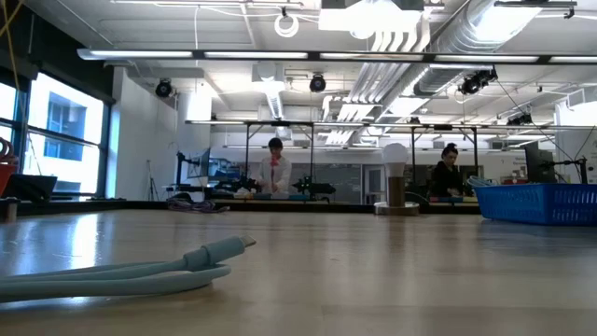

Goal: Pick & Place USB Port
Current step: Put the pink charger cable into the red bin, then put the light blue charger cable into the blue bin

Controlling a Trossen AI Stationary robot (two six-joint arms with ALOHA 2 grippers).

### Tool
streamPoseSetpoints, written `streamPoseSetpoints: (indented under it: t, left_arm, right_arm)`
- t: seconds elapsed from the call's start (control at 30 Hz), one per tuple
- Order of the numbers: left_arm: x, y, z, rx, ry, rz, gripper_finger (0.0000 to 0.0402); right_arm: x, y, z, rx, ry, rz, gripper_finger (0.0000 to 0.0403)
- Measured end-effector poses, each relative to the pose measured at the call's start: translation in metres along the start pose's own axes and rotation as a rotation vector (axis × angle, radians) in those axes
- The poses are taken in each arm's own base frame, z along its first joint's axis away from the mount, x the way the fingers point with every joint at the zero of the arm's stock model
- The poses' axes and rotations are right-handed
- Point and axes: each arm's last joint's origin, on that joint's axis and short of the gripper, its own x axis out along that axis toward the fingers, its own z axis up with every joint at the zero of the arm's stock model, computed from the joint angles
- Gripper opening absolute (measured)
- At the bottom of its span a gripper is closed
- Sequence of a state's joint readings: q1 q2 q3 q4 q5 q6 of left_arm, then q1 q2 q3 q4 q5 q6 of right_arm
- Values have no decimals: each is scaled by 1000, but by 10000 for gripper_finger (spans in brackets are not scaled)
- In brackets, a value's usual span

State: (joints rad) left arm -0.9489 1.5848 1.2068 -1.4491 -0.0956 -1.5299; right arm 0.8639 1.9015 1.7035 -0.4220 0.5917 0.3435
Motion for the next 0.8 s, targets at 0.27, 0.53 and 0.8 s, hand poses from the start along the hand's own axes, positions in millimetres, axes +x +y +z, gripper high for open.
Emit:
streamPoseSetpoints:
  t: [0.27,0.53,0.8]
  left_arm:
    - [0,3,0,-70,1,30,188]
    - [-2,-5,2,-82,-65,-48,247]
    - [-20,-35,9,-79,-215,-382,247]
  right_arm:
    - [0,0,0,0,0,2,103]
    - [0,0,0,-1,7,13,103]
    - [0,2,-1,-4,25,52,103]
